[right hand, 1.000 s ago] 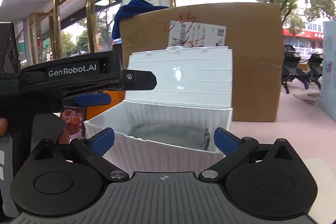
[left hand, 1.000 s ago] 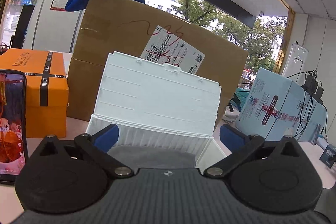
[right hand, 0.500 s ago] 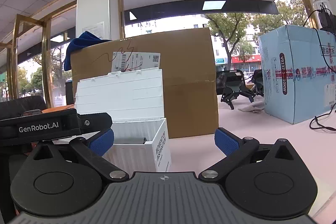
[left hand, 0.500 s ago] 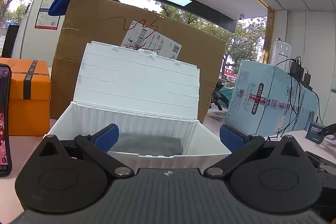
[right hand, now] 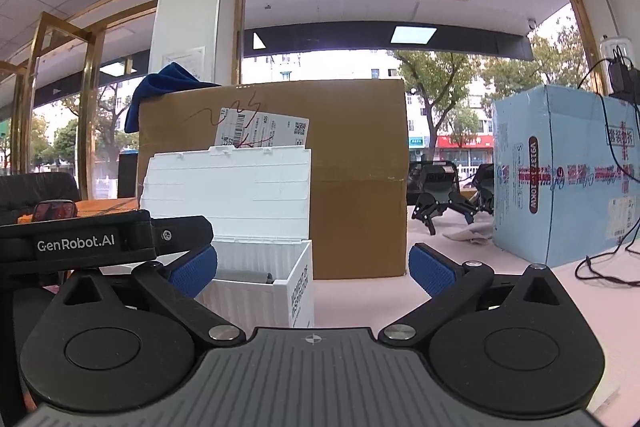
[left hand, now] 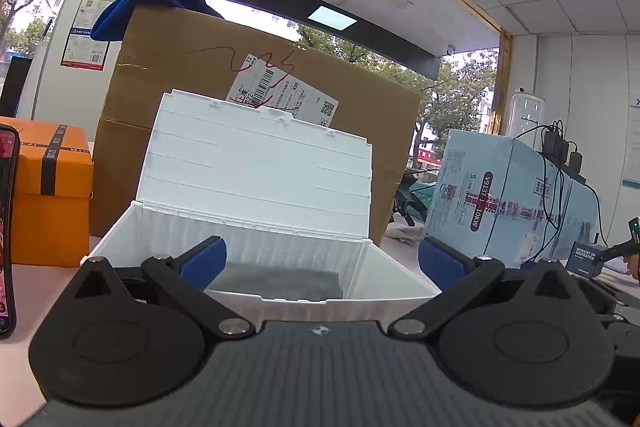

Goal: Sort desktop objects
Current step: 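Withdraw both open grippers up out of the white box, then move the right gripper to the white tissue sheet and pinch its edge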

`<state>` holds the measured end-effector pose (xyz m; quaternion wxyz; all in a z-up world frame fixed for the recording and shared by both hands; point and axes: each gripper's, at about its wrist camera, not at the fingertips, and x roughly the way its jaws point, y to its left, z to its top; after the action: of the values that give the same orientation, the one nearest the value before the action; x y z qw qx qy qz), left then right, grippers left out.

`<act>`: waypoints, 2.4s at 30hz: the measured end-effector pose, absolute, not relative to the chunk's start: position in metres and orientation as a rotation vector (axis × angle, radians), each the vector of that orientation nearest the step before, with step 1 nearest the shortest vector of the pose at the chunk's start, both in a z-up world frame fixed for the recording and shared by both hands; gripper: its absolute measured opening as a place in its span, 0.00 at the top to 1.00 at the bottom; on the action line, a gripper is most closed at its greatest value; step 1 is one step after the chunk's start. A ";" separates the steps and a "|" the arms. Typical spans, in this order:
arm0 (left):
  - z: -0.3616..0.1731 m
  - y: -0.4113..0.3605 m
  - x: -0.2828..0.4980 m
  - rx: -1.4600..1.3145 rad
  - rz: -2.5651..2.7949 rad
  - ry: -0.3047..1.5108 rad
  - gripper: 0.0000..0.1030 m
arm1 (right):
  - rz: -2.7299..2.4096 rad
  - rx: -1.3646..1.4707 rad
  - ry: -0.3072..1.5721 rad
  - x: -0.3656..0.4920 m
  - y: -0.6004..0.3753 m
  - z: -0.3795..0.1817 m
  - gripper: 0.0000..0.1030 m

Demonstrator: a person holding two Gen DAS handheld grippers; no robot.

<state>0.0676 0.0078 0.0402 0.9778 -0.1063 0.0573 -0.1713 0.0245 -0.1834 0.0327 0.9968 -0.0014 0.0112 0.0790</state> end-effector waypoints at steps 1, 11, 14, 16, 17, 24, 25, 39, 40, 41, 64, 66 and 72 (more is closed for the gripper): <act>0.040 0.008 0.067 -0.210 -0.347 0.111 0.00 | 0.154 -0.017 0.012 0.023 -0.183 0.033 0.00; 0.039 -0.006 0.031 -0.063 -0.463 -0.079 0.00 | 0.057 -0.101 -0.076 0.009 -0.215 0.042 0.00; 0.037 -0.018 0.026 0.015 -0.537 -0.056 0.00 | 0.001 -0.103 -0.105 0.006 -0.251 0.042 0.00; 0.037 -0.024 0.025 0.049 -0.547 -0.053 0.00 | -0.040 -0.079 -0.084 0.009 -0.281 0.041 0.00; 0.037 -0.027 0.025 0.056 -0.544 -0.045 0.00 | -0.068 -0.054 -0.067 0.011 -0.296 0.040 0.00; 0.035 -0.052 0.027 0.030 -0.522 0.008 0.00 | -0.122 0.241 0.011 0.023 -0.368 0.046 0.00; 0.036 -0.060 0.026 0.024 -0.511 0.009 0.00 | -0.119 0.224 0.018 0.024 -0.367 0.046 0.00; 0.041 -0.191 0.055 -0.027 -0.553 0.188 0.00 | -0.138 0.267 0.182 0.044 -0.402 0.032 0.00; 0.037 -0.188 0.061 -0.033 -0.560 0.236 0.00 | -0.129 0.273 0.197 0.046 -0.405 0.030 0.00; 0.035 -0.185 0.070 -0.075 -0.557 0.304 0.00 | -0.119 0.280 0.213 0.049 -0.408 0.028 0.00; 0.004 -0.175 0.123 -0.135 -0.423 0.647 0.00 | 0.187 0.455 0.544 0.090 -0.448 0.001 0.00; 0.004 -0.175 0.124 -0.142 -0.425 0.648 0.00 | 0.243 0.457 0.564 0.089 -0.444 0.001 0.00; 0.004 -0.178 0.123 -0.123 -0.420 0.646 0.00 | 0.412 0.464 0.623 0.088 -0.432 -0.002 0.00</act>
<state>0.1230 -0.1782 0.0038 0.9248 -0.0597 0.3150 -0.2048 0.0877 -0.4320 -0.0016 0.9049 0.2248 0.3016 0.1992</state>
